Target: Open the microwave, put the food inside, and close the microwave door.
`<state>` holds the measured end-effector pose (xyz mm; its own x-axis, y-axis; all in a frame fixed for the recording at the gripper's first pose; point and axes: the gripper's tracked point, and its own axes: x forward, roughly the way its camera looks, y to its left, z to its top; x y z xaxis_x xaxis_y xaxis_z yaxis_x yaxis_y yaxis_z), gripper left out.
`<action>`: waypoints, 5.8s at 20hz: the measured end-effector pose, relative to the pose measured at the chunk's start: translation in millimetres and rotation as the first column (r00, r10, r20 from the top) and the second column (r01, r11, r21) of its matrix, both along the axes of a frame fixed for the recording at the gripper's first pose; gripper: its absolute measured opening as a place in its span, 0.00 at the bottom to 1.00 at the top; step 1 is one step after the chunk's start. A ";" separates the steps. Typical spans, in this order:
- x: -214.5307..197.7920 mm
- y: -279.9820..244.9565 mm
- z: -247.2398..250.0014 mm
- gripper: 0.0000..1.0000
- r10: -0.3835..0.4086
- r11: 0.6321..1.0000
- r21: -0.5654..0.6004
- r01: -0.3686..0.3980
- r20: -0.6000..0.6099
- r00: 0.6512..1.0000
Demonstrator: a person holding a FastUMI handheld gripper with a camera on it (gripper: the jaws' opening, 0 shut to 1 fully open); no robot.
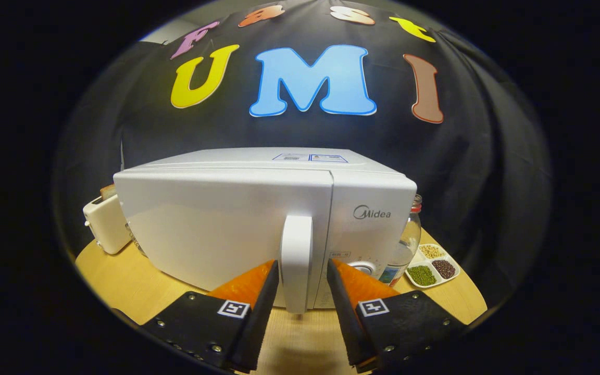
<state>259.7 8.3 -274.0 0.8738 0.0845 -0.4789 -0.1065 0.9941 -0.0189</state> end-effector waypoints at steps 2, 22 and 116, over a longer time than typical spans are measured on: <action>2.0 4.2 -2.0 0.49 -0.005 1.000 0.011 0.006 -0.008 1.000; -114.1 42.7 9.4 0.07 0.106 0.993 -0.029 -0.111 -0.129 0.986; -320.7 -10.4 -0.7 0.26 0.354 0.643 0.705 0.299 -0.620 0.701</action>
<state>-61.1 -2.1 -274.7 0.3273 0.6885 -0.6472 0.2100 0.6148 0.7602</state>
